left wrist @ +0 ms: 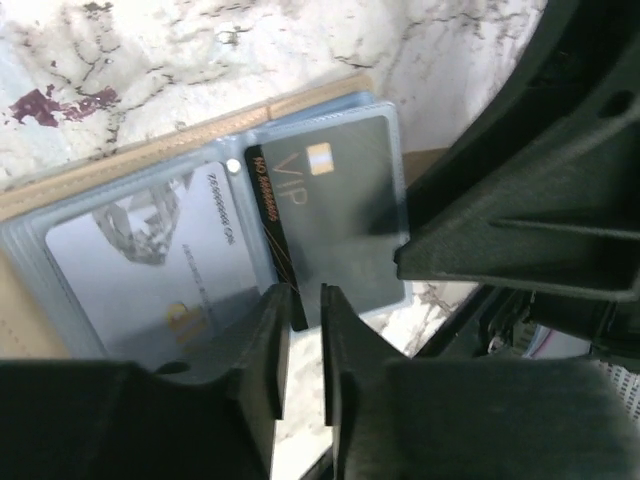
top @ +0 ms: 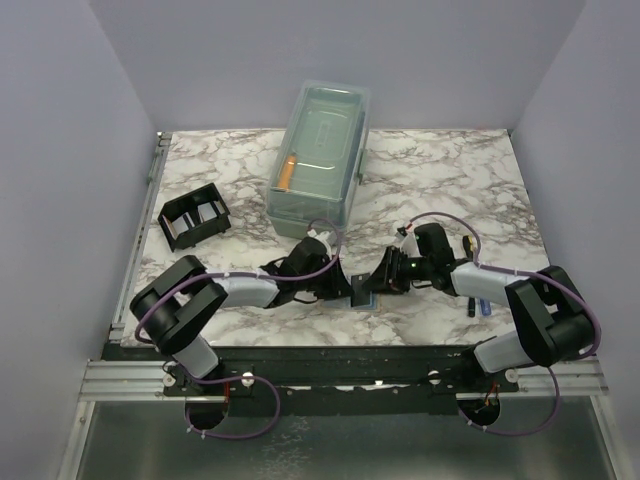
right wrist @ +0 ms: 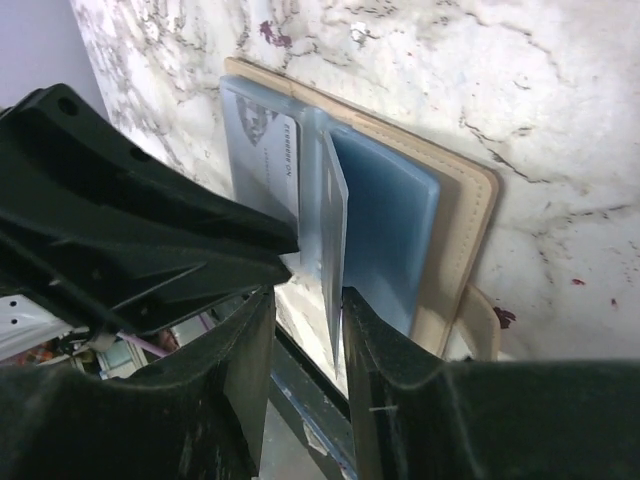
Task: Put the credit cards into the card holder
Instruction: Turn over the card holder at the center of the board, then pick up the credit card from the storage box.
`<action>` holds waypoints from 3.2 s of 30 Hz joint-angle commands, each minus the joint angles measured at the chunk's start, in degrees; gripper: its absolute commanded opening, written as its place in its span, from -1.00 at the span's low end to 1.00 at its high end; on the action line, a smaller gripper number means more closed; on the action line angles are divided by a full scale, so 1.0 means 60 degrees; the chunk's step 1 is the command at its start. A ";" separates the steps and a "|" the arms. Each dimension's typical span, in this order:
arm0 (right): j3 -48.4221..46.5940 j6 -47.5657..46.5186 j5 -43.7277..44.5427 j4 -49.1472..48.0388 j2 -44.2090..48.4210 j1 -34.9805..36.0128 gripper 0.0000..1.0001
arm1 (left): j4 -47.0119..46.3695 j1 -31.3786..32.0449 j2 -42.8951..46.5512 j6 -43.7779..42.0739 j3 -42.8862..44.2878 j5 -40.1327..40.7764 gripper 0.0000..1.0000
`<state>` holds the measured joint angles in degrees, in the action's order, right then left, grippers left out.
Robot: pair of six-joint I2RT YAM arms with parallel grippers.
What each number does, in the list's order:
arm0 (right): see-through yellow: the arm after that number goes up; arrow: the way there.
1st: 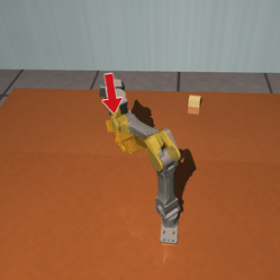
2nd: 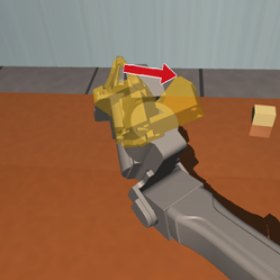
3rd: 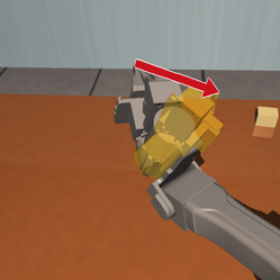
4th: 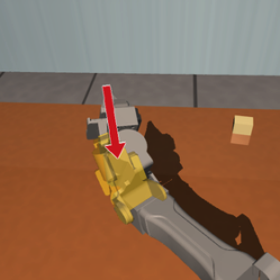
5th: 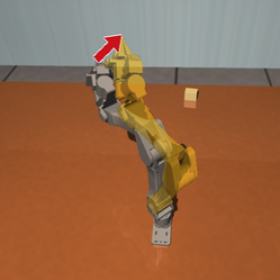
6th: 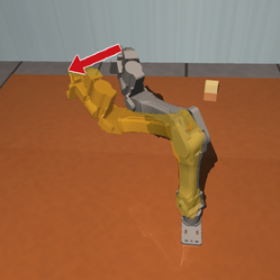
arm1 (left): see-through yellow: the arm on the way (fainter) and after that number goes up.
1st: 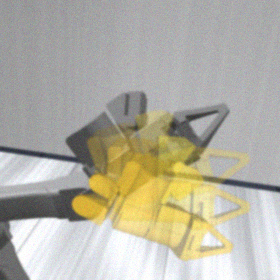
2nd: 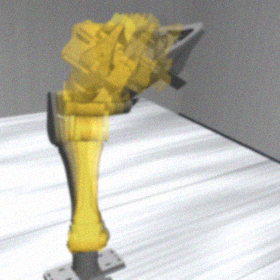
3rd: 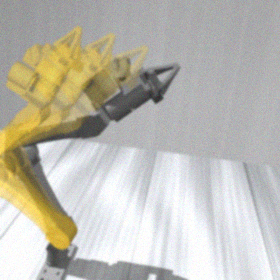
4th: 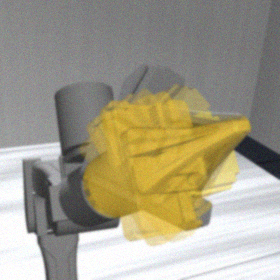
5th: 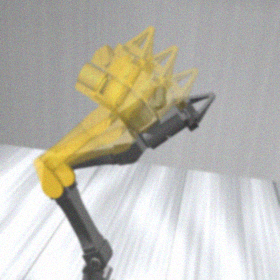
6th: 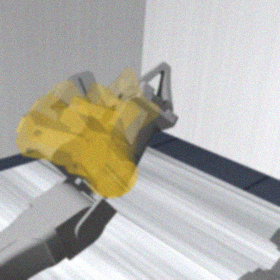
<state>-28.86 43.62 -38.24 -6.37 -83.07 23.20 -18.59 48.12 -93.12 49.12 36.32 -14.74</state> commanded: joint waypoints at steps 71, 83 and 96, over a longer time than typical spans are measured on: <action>-0.7835 -0.4786 0.2743 0.9541 -0.1355 -0.1554 0.49 | 1.2246 -1.0395 -0.4150 -0.5905 1.0145 0.5866 0.26; -0.7817 -0.4742 0.2592 0.9471 -0.1446 -0.1582 0.49 | 1.2371 -1.0510 -0.4017 -0.6085 0.9890 0.5841 0.06; -0.7762 -0.4718 0.2550 0.9473 -0.1477 -0.1662 0.49 | 1.2656 -1.0583 -0.3613 -0.6188 0.9770 0.6051 -0.21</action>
<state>-74.72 15.40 -21.91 49.60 -91.29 13.89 55.61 -14.57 -117.69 13.21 95.55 20.60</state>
